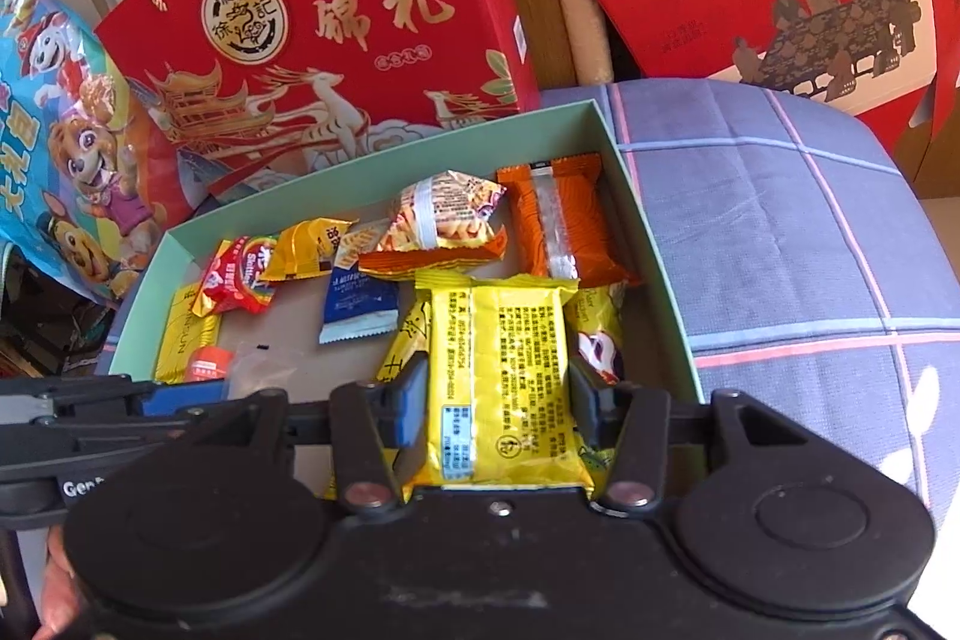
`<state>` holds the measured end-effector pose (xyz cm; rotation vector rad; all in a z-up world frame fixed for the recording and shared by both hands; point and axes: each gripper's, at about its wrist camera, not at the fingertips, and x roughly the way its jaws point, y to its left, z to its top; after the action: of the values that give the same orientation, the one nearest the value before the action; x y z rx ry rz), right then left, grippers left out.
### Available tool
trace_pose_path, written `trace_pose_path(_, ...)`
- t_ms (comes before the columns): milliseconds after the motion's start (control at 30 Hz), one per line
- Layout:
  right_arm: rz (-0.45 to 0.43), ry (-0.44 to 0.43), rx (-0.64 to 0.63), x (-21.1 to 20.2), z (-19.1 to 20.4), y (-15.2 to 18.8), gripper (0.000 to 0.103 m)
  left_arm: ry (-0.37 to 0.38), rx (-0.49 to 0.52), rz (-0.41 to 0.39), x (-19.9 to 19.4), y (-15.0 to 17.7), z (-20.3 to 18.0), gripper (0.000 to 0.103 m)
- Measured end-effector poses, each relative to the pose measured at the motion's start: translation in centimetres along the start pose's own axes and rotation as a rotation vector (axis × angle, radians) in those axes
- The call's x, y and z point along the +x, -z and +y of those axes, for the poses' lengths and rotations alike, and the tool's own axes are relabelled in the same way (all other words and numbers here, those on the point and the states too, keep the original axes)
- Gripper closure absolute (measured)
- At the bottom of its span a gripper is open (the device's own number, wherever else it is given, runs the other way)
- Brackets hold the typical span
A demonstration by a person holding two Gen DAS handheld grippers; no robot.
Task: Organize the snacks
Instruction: 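Carry both packs into the green tray and open both grippers, then grasp the pink-and-green candy with the left gripper while the right grasps the Hello Kitty candy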
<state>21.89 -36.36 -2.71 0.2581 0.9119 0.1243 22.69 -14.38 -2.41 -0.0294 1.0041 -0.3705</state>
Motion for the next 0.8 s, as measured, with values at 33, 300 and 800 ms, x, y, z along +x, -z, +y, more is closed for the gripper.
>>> trace_pose_path(33,0.002,-0.002,0.009,-0.1,0.0,-0.1,0.026,-0.01,0.002,-0.002,-0.1,0.0,0.0,0.041)
trace_pose_path(300,-0.083,-0.001,0.019,-4.2,0.8,-0.2,0.0,-0.066,-0.005,-0.055,-3.1,0.4,0.5,0.0)
trace_pose_path(800,-0.069,-0.033,0.049,-8.6,1.7,6.1,0.0,-0.081,0.011,-0.06,-9.4,7.3,1.8,0.0)
